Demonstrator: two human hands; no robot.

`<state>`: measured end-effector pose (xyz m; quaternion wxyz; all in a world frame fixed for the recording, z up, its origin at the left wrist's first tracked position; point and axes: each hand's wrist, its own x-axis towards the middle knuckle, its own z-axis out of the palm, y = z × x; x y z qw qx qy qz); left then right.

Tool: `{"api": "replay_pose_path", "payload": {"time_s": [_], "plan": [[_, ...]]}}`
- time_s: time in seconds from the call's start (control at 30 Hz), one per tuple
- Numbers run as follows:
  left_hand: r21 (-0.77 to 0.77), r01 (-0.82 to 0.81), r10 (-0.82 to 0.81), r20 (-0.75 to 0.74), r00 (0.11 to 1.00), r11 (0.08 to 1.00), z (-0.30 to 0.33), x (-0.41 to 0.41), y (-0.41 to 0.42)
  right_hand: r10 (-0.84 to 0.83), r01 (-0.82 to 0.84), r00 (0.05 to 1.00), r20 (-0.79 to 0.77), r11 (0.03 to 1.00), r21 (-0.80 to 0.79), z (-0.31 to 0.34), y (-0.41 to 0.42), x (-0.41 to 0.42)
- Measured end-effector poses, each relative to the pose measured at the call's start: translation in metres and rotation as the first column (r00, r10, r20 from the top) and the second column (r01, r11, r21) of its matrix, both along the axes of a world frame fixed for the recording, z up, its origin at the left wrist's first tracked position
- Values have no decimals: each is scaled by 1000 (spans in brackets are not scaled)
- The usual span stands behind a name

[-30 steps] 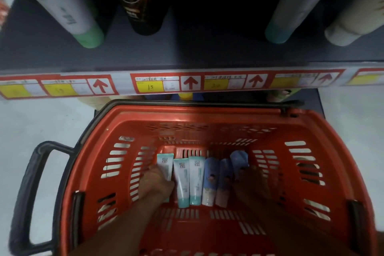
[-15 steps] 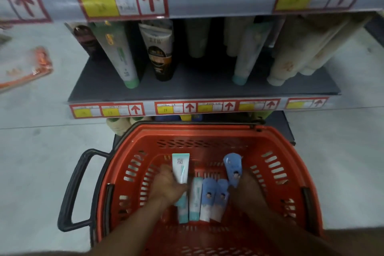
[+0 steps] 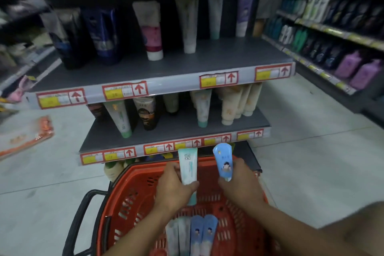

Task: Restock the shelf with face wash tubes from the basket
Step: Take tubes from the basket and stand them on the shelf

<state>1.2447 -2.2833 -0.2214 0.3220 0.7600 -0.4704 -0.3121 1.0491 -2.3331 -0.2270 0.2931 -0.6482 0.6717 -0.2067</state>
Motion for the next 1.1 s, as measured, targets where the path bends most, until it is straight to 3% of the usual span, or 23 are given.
{"api": "replay_pose_path", "payload": {"time_s": [0.2, 0.53, 0.77, 1.1], "plan": [[-211, -15, 16, 6, 1000, 977, 71, -41, -19, -77, 87, 995, 67, 985, -148, 75, -10, -28], [-502, 20, -12, 18, 1000, 864, 183, -96, -57, -92, 142, 984, 151, 920, -366, 180, -47, -69], [-591, 80, -45, 74, 996, 803, 246, -111, -106, -72, 203, 955, 286, 865, -458, 228, -104, -74], [-616, -23, 101, 92, 991, 787, 265, -106, -195, -92, 224, 959, 268, 825, -519, 254, -190, -66]]}}
